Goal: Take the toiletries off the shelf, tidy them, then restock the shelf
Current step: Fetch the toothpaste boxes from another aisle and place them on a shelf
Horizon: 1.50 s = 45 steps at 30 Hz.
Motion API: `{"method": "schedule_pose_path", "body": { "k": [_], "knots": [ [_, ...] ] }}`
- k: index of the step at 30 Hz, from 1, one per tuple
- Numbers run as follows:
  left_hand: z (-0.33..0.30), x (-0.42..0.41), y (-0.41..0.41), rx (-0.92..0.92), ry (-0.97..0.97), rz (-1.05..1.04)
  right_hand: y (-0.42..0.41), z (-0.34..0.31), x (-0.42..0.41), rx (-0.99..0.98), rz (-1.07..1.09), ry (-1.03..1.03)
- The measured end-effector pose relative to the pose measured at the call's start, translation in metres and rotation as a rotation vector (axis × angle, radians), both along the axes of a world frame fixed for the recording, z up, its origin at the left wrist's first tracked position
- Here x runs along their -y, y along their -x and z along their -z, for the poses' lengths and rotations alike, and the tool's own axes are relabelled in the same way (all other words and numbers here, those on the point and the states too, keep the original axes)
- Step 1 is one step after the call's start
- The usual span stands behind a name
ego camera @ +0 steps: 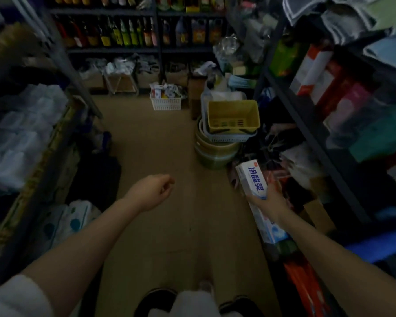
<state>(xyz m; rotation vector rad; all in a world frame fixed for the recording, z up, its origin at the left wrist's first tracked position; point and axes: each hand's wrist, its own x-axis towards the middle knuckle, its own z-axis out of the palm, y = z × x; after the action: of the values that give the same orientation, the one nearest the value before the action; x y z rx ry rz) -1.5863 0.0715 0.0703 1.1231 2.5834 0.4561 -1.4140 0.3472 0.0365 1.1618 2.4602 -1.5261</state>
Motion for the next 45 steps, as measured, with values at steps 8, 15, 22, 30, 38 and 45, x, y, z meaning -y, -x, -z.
{"method": "schedule_pose_path", "body": {
  "k": [8, 15, 22, 30, 38, 45],
  "knots": [
    [0.036, -0.044, 0.185, -0.007, 0.084, -0.094, 0.193, -0.01, -0.054, -0.068, -0.109, -0.087],
    [0.022, -0.137, 0.344, 0.01, 0.103, 0.054, 0.319, -0.003, -0.113, -0.062, 0.067, -0.017],
    [-0.011, -0.303, 0.441, -0.038, -0.052, 0.381, 0.368, 0.044, -0.205, 0.006, 0.558, 0.112],
    [0.038, -0.459, 0.524, -0.034, -0.136, 0.546, 0.456, 0.137, -0.296, -0.006, 0.855, 0.468],
    [0.131, -0.512, 0.594, 0.121, -0.061, 0.582, 0.543, 0.231, -0.329, 0.113, 1.103, 0.94],
    [0.174, -0.532, 0.626, 0.193, 0.001, 0.726, 0.568, 0.243, -0.318, 0.076, 1.077, 0.961]
  ]
}}
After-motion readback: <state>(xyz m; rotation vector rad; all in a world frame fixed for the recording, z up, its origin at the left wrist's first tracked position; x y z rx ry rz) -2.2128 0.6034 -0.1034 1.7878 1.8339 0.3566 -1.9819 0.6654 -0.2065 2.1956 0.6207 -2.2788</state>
